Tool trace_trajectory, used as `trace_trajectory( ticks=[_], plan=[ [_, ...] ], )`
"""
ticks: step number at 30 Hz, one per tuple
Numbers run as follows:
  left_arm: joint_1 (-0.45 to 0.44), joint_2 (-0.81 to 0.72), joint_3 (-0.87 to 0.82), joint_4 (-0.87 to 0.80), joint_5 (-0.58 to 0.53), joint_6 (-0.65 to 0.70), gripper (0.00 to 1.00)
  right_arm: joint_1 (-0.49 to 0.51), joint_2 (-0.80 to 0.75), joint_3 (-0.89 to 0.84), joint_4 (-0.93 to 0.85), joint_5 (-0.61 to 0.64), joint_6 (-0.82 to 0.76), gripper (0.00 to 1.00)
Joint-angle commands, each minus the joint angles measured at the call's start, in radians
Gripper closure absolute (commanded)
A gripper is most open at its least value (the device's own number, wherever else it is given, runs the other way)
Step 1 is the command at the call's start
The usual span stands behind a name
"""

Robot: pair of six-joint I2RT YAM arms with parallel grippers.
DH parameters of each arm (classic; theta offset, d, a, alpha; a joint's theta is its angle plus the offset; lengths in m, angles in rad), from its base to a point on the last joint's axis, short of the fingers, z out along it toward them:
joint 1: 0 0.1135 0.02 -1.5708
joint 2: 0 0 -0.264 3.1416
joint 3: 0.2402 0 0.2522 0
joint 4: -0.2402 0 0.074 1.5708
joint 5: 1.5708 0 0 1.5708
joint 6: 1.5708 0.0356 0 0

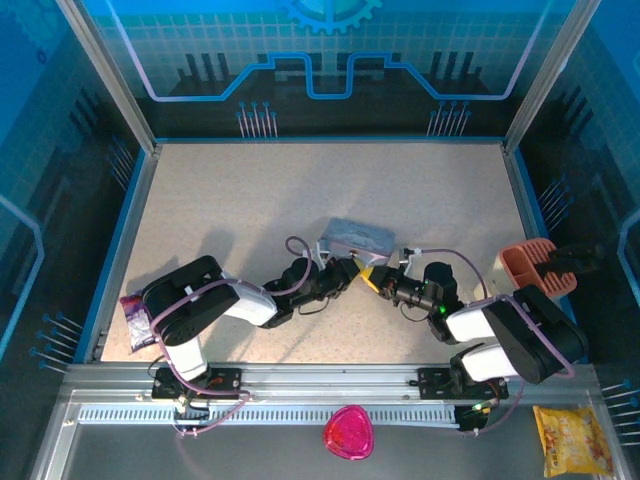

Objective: Unlock a padlock with a key

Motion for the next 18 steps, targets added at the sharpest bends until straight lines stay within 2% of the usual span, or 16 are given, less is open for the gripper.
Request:
trace_trajectory(
  ticks=[1, 6, 9, 13, 18],
  plan=[
    [-0.078, 0.005, -0.006, 0.005, 0.188, 0.033, 1.00, -0.009, 0.006, 0.066, 0.145, 0.001, 0.016, 0.93],
    [-0.072, 0.005, -0.009, 0.006, 0.171, 0.027, 1.00, -0.009, -0.005, 0.061, 0.105, 0.003, -0.006, 0.84],
    [-0.044, -0.013, -0.027, -0.007, 0.143, 0.015, 1.00, -0.014, -0.064, 0.048, -0.022, 0.015, -0.073, 0.76],
    [0.002, -0.047, -0.036, -0.074, 0.116, 0.013, 1.00, -0.020, -0.231, 0.080, -0.470, 0.073, -0.358, 0.67],
    [0.032, -0.111, -0.035, -0.231, 0.076, 0.013, 1.00, 0.012, -0.439, 0.136, -0.841, 0.194, -0.641, 0.65]
  ],
)
